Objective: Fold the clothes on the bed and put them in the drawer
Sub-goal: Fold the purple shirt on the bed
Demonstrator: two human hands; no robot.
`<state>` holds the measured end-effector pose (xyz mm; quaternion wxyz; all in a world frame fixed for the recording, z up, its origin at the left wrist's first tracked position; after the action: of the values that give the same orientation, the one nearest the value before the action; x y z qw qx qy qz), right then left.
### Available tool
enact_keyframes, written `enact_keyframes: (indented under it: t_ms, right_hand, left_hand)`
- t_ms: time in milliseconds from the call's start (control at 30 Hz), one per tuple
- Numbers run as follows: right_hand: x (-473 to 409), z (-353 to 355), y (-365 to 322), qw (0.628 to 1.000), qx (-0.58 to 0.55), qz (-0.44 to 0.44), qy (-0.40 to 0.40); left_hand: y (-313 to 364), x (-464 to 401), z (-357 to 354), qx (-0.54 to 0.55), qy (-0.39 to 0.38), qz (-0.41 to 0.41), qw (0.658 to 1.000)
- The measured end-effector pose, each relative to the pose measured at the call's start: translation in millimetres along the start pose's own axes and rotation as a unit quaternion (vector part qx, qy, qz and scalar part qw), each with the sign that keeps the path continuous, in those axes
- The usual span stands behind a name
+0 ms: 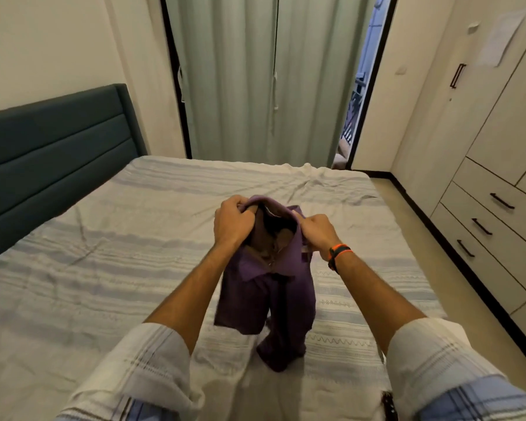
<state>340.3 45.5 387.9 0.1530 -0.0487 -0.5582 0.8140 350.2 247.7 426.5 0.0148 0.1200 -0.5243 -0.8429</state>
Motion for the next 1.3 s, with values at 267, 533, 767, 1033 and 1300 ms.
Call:
enact_keyframes:
  t_ms: [267, 533, 767, 1033, 1300]
  right_hand:
    - [0.8, -8.9, -21.0, 0.988, -0.026, 0.140, -0.065]
    - [-4.1, -29.6, -6.3, 0.952, 0.099, 0.164, -0.241]
    - [-15.8, -30.7, -6.2, 0.944, 0.170, 0.219, -0.180]
    - [-40.2, 13.2, -8.5, 0.964, 0.160, 0.211, -0.004]
    - [-60.3, 21.1, -7.5, 0.949, 0.237, 0.209, 0.015]
  left_hand:
    - [4.2, -35.0, -16.3, -0.026, -0.077, -0.042, 0.996]
    - [0.3, -49.0, -11.9, -0.010, -0.101, -0.043, 0.994]
    - [3.0, -51.2, -9.9, -0.035, -0.091, -0.037, 0.995]
    - [-7.0, -49.6, -3.1, -0.253, -0.013, -0.028, 0.967]
    - [-2.2, -40.1, -12.6, -0.341, -0.004, -0.014, 0.940]
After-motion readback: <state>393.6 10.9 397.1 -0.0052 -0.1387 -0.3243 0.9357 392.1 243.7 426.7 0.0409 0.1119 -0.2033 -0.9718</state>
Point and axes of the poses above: each hand's wrist, its own x-axis away from the middle knuckle, its own z-axis out of the back of the hand, y = z × x, the point moved 4 cm from there along -x, towards the middle knuckle, and after that the axes turned 2 degrees about z, right-handed, at the moved point
